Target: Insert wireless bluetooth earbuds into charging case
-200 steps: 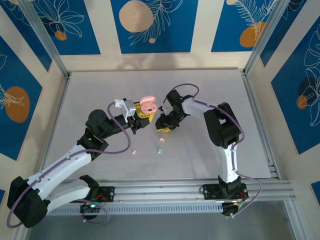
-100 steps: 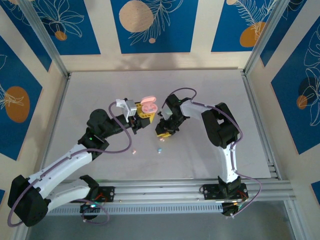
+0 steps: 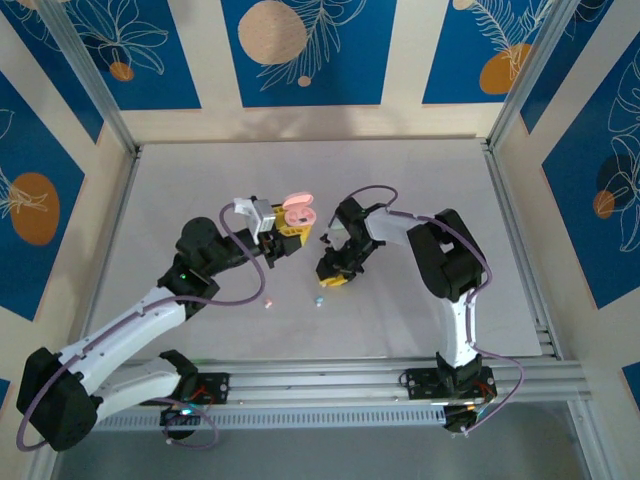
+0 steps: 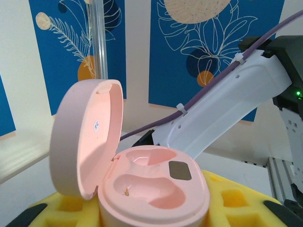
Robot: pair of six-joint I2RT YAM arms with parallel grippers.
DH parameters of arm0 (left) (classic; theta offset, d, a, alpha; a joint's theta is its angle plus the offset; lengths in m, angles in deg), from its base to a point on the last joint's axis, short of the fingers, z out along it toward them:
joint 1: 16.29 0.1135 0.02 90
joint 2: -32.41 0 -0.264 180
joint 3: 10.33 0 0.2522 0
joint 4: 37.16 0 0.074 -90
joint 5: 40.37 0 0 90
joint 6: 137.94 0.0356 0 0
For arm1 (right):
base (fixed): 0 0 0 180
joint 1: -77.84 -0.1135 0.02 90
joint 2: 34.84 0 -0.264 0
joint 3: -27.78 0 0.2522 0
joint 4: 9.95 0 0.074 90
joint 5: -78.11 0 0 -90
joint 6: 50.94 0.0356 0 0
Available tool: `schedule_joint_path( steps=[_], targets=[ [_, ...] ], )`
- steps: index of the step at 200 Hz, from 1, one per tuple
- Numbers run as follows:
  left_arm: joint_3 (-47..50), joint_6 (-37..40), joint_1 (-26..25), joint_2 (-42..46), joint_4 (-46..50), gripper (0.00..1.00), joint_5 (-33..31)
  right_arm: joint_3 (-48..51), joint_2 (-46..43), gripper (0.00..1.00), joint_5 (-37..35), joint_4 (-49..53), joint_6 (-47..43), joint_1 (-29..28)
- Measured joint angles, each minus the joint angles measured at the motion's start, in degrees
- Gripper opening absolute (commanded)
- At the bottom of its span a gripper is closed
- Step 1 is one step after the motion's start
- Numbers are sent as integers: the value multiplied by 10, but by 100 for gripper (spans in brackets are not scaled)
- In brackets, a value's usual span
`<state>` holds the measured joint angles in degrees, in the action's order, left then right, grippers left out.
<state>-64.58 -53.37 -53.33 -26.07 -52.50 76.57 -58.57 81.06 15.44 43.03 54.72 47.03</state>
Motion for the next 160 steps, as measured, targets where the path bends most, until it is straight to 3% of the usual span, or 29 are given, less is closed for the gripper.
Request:
schedule_joint_path(
  steps=[40, 94, 160],
  targets=[
    [0, 0, 0, -3, 0, 29, 0, 3, -3, 33, 11, -13, 14, -2],
    [0, 0, 0, -3, 0, 30, 0, -3, -40, 34, -33, -21, 30, 12],
    [0, 0, 0, -3, 0, 30, 0, -50, 12, 34, -10, -22, 11, 10]
  ],
)
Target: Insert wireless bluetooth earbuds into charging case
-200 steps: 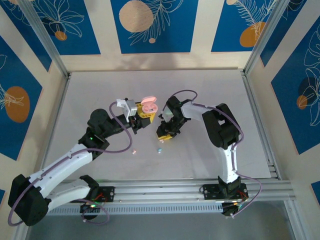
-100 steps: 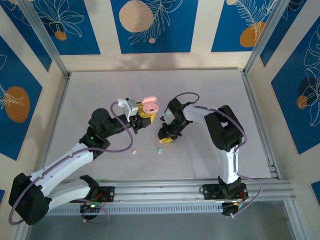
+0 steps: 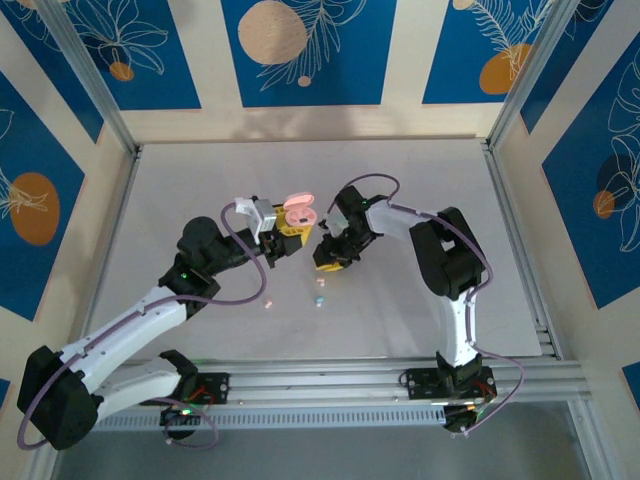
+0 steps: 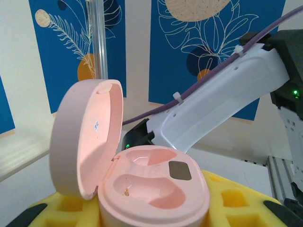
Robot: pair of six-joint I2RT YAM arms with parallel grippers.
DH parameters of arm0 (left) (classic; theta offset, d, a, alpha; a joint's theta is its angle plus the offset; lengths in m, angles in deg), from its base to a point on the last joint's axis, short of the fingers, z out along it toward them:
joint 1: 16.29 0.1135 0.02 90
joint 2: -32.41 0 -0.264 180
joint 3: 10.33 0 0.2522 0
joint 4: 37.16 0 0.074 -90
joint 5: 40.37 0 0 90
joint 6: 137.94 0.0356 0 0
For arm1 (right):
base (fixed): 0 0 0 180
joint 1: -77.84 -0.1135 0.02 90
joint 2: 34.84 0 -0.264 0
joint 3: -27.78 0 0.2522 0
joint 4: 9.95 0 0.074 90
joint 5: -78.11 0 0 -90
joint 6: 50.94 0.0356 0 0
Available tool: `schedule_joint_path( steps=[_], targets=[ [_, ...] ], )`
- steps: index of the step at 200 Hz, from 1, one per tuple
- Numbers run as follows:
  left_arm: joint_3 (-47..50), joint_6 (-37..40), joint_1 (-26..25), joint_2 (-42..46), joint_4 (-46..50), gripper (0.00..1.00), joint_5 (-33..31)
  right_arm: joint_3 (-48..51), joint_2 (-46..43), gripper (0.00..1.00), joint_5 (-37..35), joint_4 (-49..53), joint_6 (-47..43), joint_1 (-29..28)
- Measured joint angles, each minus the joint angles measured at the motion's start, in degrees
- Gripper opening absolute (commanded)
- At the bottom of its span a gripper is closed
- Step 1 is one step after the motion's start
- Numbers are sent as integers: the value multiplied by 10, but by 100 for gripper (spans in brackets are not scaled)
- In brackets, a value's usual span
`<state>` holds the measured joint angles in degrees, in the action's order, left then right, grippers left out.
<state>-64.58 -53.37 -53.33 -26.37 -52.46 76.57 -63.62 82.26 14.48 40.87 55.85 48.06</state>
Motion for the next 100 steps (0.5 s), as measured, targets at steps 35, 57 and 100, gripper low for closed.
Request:
schedule_joint_path(
  steps=[35, 57, 100],
  targets=[
    [0, 0, 0, 0, 0, 30, 0, -2, 17, 35, 9, 13, -10, -9],
    [0, 0, 0, 0, 0, 30, 0, -2, 21, 34, 9, 22, -16, -14],
    [0, 0, 0, 0, 0, 30, 0, -2, 21, 32, 11, 31, -19, -19]
  ],
)
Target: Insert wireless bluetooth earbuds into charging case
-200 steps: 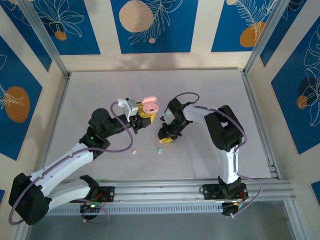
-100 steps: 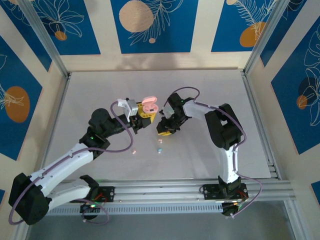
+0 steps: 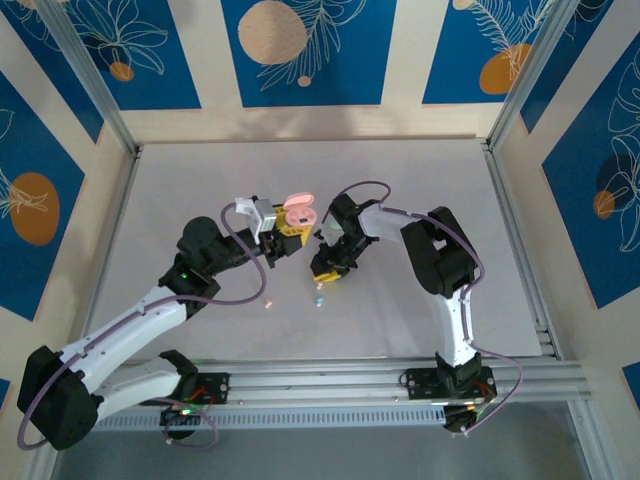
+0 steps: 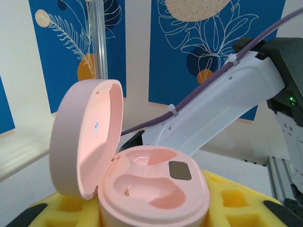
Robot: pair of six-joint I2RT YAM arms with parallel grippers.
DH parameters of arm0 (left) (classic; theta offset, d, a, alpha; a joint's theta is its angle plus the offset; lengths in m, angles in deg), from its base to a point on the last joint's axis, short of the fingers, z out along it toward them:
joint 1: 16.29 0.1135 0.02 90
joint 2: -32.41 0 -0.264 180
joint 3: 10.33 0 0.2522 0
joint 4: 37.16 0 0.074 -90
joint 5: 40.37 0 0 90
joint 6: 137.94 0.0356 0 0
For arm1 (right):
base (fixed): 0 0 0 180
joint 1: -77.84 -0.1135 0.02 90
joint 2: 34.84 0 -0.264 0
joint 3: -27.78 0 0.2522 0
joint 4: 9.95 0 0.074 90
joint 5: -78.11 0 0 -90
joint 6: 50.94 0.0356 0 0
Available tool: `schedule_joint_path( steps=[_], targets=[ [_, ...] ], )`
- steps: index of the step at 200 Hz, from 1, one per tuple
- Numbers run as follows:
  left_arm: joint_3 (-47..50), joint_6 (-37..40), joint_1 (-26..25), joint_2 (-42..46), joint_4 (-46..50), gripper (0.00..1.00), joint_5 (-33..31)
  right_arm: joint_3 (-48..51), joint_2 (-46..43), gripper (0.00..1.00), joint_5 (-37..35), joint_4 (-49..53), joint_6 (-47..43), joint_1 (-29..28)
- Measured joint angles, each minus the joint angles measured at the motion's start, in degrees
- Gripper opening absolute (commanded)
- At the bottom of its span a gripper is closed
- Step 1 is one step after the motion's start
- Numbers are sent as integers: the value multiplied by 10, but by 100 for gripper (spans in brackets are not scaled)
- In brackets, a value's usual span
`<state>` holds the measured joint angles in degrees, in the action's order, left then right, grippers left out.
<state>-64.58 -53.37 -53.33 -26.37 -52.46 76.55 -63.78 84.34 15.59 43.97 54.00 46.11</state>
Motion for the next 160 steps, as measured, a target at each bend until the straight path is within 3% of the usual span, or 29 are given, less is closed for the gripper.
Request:
schedule_joint_path(
  steps=[72, 160],
  targets=[
    [0, 0, 0, 0, 0, 30, 0, -2, 3, 31, -5, 3, 0, -10],
    [0, 0, 0, 0, 0, 31, 0, -2, 2, 21, -28, 1, 30, -21]
  ],
)
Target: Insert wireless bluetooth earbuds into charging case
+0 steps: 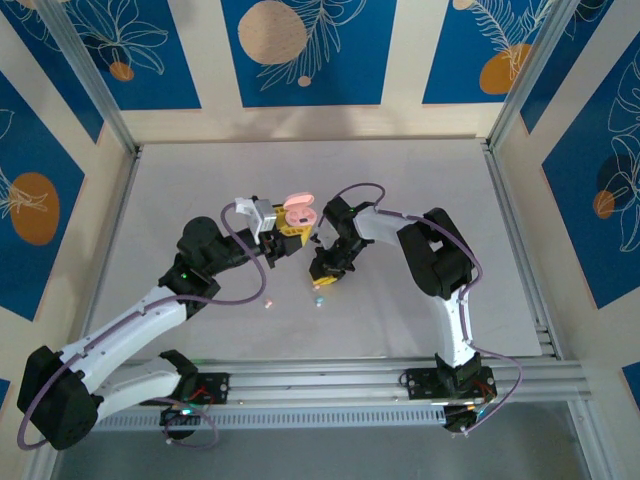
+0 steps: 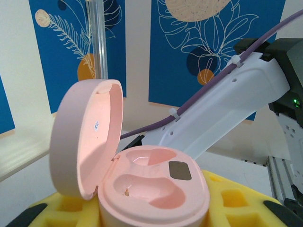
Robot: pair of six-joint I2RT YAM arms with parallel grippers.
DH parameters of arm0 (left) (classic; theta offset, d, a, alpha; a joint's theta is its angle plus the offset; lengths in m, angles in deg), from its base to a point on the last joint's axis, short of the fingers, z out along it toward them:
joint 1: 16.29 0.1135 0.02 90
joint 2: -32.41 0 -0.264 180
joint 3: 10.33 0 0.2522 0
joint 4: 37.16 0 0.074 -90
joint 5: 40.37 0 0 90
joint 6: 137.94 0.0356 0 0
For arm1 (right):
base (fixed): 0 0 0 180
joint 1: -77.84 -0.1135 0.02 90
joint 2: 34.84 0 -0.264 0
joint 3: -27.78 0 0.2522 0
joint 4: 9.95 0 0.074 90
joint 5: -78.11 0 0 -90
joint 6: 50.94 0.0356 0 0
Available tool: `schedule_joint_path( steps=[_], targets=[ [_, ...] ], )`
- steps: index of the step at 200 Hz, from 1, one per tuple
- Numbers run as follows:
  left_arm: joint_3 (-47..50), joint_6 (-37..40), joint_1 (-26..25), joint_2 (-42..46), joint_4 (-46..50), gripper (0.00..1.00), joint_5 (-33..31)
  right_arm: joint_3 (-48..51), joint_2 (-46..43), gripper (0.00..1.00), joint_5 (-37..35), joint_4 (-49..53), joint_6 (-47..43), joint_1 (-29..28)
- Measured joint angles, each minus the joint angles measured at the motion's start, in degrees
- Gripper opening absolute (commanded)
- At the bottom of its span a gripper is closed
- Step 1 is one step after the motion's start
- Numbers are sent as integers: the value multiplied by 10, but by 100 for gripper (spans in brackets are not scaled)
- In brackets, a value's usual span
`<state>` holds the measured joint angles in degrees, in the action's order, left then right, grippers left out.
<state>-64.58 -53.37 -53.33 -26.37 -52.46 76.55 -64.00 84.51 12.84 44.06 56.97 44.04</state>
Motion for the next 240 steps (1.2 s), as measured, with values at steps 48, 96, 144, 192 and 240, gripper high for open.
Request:
schedule_joint_path(
  steps=[48, 96, 144, 192, 240],
  targets=[
    [0, 0, 0, 1, 0, 31, 0, 24, -56, 20, -67, -2, 31, 9],
    [0, 0, 0, 1, 0, 31, 0, 37, -112, 21, -187, 45, 36, 46],
    [0, 1, 0, 1, 0, 31, -2, 33, -101, 22, -269, 93, 36, 44],
    [0, 5, 0, 5, 2, 31, -5, 12, -73, 22, -289, 106, 36, 21],
    [0, 11, 0, 6, 4, 31, -6, 7, -69, 26, -284, 109, 36, 18]
  ],
)
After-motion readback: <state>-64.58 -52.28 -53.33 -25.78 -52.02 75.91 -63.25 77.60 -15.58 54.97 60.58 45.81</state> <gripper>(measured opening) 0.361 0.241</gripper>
